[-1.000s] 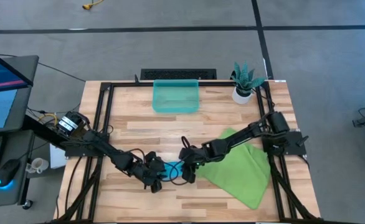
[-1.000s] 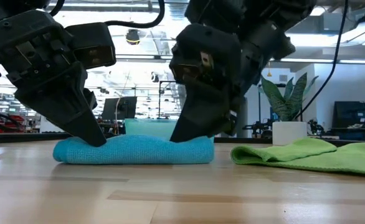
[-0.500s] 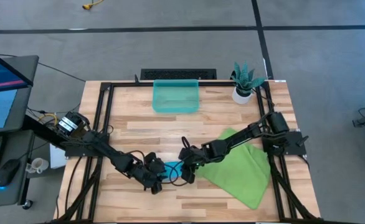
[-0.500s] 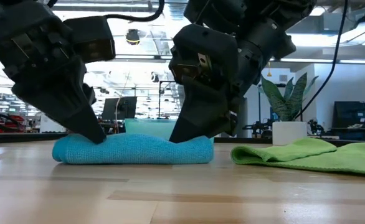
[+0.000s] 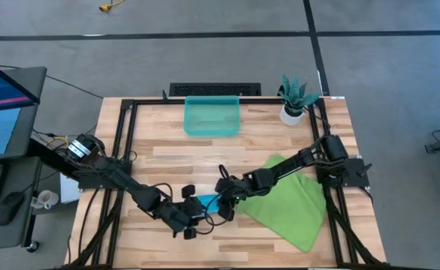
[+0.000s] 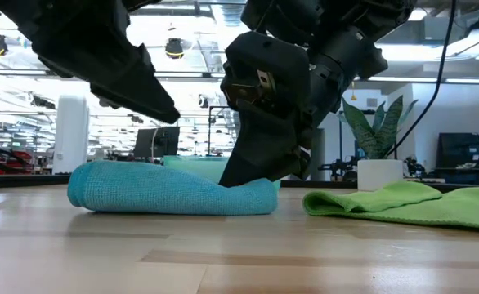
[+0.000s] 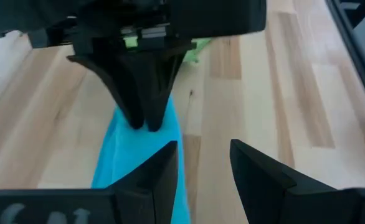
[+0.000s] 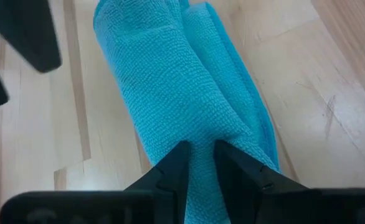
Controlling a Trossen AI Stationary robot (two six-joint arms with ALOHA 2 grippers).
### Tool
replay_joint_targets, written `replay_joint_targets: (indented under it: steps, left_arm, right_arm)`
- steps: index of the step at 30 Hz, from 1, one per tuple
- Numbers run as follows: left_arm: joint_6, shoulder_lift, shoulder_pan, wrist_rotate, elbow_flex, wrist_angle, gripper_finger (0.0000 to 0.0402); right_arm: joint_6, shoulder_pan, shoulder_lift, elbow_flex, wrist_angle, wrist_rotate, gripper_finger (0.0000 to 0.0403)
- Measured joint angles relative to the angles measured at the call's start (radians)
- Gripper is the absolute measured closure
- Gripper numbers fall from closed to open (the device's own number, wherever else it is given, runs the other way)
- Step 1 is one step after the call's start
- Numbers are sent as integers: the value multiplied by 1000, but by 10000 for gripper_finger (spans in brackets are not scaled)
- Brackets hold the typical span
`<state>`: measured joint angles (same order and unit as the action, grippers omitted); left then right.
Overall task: Roll microfiber towels into tight, uniform cylinder then place into a basket
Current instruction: Roll the blue microfiber cloth
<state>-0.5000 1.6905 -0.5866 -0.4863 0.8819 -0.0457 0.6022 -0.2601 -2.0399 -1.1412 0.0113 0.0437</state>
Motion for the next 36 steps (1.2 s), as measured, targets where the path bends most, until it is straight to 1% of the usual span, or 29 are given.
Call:
replay_joint_targets:
  steps: [2,4,10,14,18,22,25,29,34,36]
  left_arm:
    - [-7,23,14,5,1,-28,262]
    - [-17,50,27,15,-1,-22,262]
    - [-100,148,61,84,1,-25,262]
    - [-152,178,61,88,4,-27,262]
    - [-193,176,48,82,6,18,262]
    - [-202,144,29,66,8,67,262]
    - [-197,104,12,71,25,143,262]
    - [-275,78,-11,70,35,240,262]
    - [-388,79,-23,55,-2,230,262]
    - [-411,78,-23,54,-12,226,262]
  right_arm:
    - [0,0,0,0,1,0,296]
    - [0,0,0,0,-6,0,296]
    - [0,-1,0,0,-9,2,296]
    - [0,-1,0,0,-10,2,296]
    - [0,-1,0,0,-6,3,296]
    - [0,0,0,-2,-9,3,296]
    - [0,0,0,-2,-9,3,296]
    - [0,0,0,-2,-9,3,296]
    - [0,0,0,-1,-9,3,296]
    - [0,-1,0,-1,-9,3,296]
